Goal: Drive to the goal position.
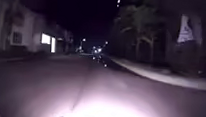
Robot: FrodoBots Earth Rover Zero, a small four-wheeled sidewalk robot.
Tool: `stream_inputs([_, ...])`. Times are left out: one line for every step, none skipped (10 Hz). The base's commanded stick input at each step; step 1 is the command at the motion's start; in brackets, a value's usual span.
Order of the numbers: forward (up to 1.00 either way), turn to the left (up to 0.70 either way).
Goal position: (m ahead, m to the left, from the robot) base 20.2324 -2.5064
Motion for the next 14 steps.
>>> stream_inputs([0.70,0.00])
stream_inputs([0.70,0.00])
stream_inputs([0.70,0.00])
stream_inputs([0.70,0.00])
stream_inputs([0.70,0.00])
stream_inputs([0.70,0.00])
stream_inputs([0.70,0.00])
stream_inputs([0.70,0.00])
stream_inputs([0.70,0.00])
stream_inputs([0.70,0.00])
stream_inputs([0.70,0.00])
stream_inputs([0.70,0.00])
stream_inputs([0.70,0.00])
stream_inputs([0.70,0.00])
